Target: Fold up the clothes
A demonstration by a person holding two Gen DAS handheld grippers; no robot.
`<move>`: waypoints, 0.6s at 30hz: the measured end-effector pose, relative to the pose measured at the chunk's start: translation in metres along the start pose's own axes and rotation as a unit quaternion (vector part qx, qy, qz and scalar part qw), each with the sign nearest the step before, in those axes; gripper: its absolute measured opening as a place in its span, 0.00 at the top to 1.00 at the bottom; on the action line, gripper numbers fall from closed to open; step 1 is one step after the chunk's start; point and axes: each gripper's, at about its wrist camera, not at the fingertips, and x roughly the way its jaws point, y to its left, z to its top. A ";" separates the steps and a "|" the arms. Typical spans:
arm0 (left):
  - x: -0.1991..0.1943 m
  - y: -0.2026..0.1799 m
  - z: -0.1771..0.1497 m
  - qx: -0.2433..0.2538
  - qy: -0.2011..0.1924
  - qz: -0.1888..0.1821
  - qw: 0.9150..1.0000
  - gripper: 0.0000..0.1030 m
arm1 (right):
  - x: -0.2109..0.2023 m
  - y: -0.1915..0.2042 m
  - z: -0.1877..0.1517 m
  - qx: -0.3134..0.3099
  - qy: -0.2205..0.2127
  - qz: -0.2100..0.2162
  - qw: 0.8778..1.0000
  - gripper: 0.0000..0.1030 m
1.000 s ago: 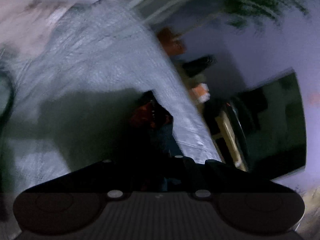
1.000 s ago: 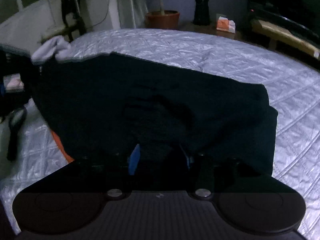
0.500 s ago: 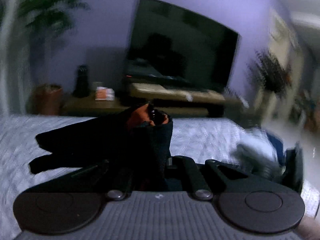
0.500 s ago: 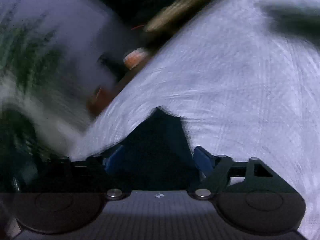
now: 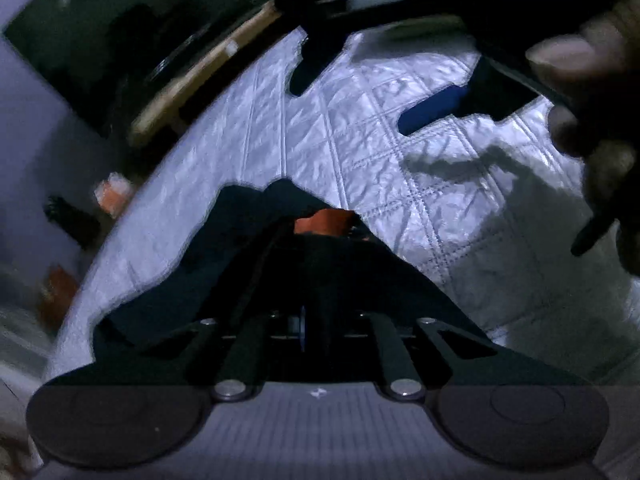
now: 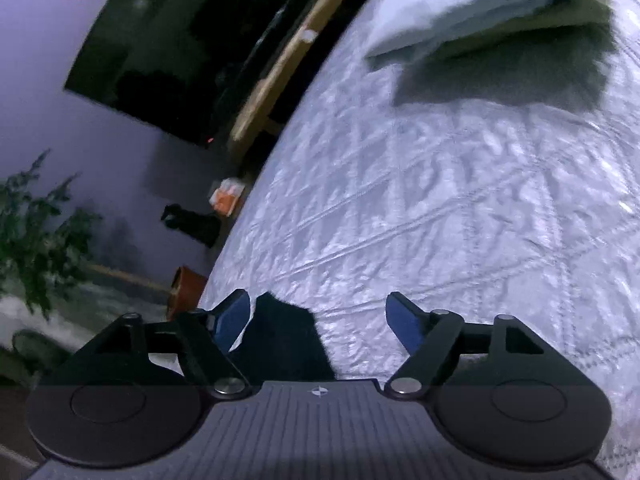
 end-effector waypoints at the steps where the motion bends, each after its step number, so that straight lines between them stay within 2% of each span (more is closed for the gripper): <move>1: 0.000 -0.009 0.010 0.025 -0.009 0.018 0.999 0.89 | -0.002 0.002 0.000 -0.009 -0.002 0.001 1.000 0.22; 6: -0.014 -0.023 0.014 0.058 -0.044 0.036 0.997 0.83 | -0.002 0.007 0.007 -0.026 0.016 0.043 0.999 0.19; 9: -0.033 -0.027 0.010 0.051 -0.084 0.026 0.995 0.79 | -0.004 0.019 0.009 -0.056 0.023 0.061 0.996 0.18; 12: -0.055 -0.012 -0.006 -0.034 -0.115 0.001 0.993 0.80 | -0.017 0.041 0.012 -0.132 0.022 0.088 0.987 0.18; 14: -0.068 0.002 -0.025 -0.092 -0.124 0.014 0.988 0.80 | -0.023 0.058 0.010 -0.195 0.034 0.106 0.974 0.18; 18: -0.087 0.036 -0.066 -0.186 -0.125 0.059 0.973 0.79 | -0.015 0.091 -0.010 -0.262 0.093 0.153 0.948 0.18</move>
